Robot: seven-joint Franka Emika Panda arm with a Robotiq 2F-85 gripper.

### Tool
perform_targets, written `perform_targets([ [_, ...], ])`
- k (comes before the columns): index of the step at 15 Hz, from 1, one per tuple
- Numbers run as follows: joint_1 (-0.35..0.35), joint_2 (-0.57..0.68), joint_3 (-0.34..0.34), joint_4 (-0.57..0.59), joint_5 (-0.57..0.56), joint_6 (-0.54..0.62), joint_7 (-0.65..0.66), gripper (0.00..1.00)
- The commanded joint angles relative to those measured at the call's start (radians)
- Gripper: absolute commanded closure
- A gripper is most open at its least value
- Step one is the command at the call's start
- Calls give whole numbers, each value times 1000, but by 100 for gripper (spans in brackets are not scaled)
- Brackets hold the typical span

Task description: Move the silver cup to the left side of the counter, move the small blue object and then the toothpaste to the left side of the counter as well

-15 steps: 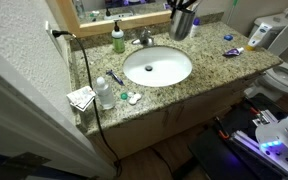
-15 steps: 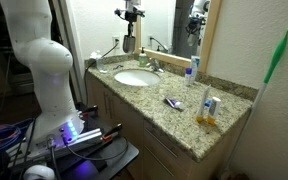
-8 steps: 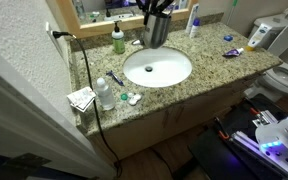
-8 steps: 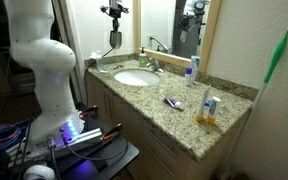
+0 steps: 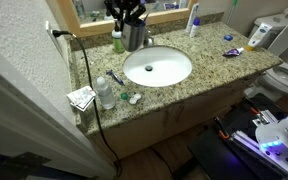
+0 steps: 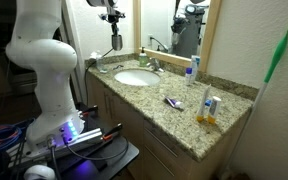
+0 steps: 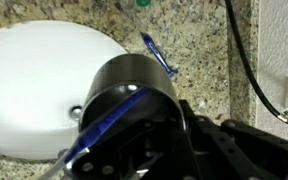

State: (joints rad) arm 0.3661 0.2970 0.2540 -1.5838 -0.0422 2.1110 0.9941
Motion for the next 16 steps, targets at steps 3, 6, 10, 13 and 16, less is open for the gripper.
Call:
perform_targets([
  [3,61,122,-42,138,-57,4,46,93],
  [6,57,157,-49,163,-37,-64,42,98],
  [10,72,301,-63,289,-25,-98,47,98],
  [13,104,429,-105,445,-54,-108,70,98],
  [16,101,515,-105,591,-39,-122,108,98],
])
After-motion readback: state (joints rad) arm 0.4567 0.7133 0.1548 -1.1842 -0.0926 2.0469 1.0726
